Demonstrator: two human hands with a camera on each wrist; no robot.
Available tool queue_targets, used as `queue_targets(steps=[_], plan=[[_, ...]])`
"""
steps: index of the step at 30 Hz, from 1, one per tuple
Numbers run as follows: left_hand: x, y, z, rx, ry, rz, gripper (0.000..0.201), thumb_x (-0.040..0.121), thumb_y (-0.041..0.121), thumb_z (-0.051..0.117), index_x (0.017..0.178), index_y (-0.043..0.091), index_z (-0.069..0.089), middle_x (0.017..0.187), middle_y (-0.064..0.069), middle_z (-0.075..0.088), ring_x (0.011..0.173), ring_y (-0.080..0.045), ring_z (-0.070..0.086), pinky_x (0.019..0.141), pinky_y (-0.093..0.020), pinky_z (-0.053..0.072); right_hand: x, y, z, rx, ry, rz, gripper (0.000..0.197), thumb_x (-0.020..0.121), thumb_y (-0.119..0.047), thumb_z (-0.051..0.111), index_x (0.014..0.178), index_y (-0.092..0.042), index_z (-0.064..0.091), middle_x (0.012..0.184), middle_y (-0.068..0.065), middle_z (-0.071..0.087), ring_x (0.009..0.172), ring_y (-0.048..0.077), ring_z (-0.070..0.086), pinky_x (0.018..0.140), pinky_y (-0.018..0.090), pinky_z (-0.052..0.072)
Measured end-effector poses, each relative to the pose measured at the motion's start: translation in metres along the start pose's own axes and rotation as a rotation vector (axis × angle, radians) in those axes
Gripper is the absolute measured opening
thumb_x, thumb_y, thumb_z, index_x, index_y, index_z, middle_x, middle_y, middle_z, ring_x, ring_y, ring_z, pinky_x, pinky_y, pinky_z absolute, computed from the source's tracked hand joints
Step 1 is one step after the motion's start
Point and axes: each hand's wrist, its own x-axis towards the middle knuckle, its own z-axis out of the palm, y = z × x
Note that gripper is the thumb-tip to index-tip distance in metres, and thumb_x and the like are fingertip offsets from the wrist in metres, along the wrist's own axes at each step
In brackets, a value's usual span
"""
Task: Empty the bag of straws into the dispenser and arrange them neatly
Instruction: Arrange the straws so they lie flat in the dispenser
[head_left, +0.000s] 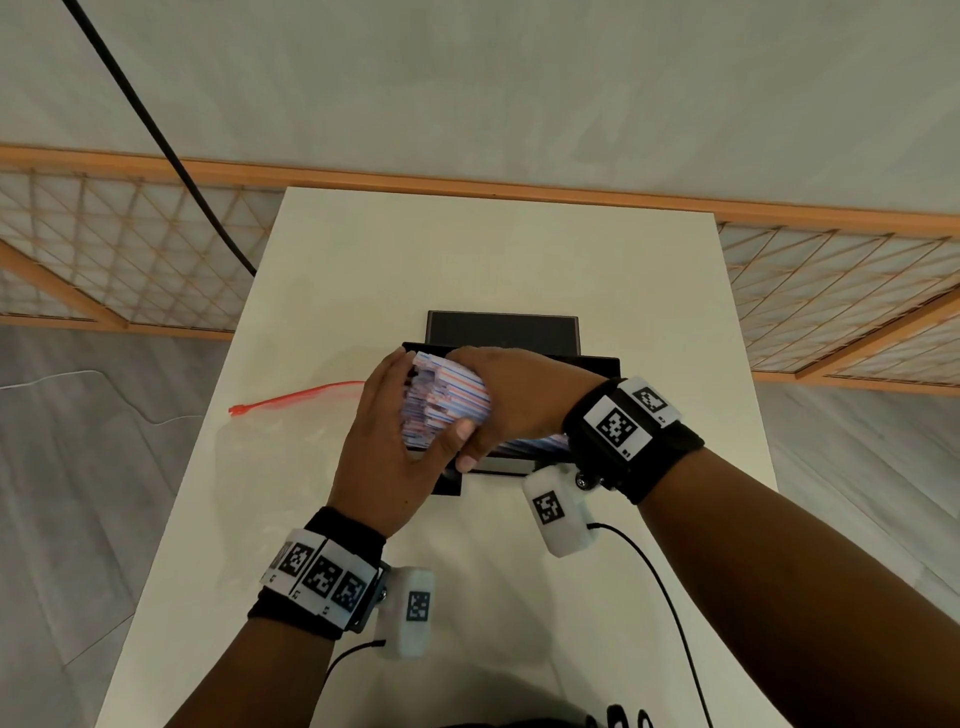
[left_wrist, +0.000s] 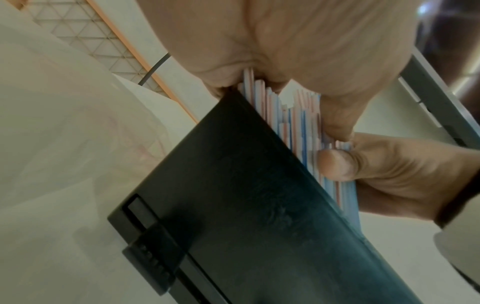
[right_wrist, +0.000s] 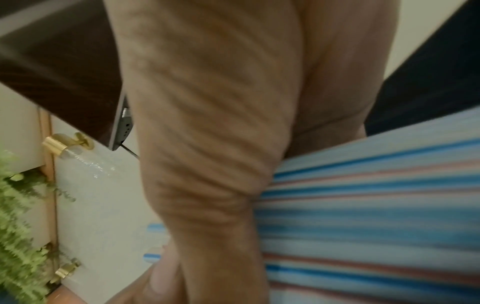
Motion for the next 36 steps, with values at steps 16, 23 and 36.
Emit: queue_targets(steps=[16, 23, 36], plan=[[-0.008, 0.005, 0.005, 0.002, 0.065, -0.005, 0.085, 0.081, 0.059, 0.063, 0.15, 0.017, 0.037, 0.147, 0.002, 0.047, 0.132, -0.009, 0.049, 0.105, -0.022, 0.046, -0.015, 0.013, 0.029, 0.008, 0.212, 0.012, 0.098, 0.056, -0.055, 0.093, 0.139, -0.025, 0.051, 0.124, -0.001, 0.059, 0.112, 0.019, 0.057, 0.099, 0.045, 0.053], [-0.007, 0.006, 0.006, 0.025, 0.065, -0.004, 0.077, 0.085, 0.055, 0.061, 0.148, 0.016, 0.04, 0.146, 0.002, 0.048, 0.132, -0.011, 0.049, 0.107, -0.031, 0.047, -0.011, 0.012, 0.014, 0.144, 0.082, 0.047, 0.085, 0.059, -0.047, 0.097, 0.127, -0.027, 0.052, 0.114, -0.007, 0.069, 0.103, 0.014, 0.066, 0.097, 0.039, 0.055], [-0.008, -0.004, 0.004, 0.073, 0.066, -0.045, 0.081, 0.085, 0.058, 0.056, 0.152, 0.018, 0.036, 0.156, 0.005, 0.04, 0.138, -0.006, 0.044, 0.105, 0.0, 0.032, -0.001, -0.004, 0.002, 0.037, -0.012, 0.046, 0.085, 0.06, -0.046, 0.097, 0.128, -0.021, 0.051, 0.115, -0.004, 0.069, 0.103, 0.016, 0.065, 0.099, 0.038, 0.055]])
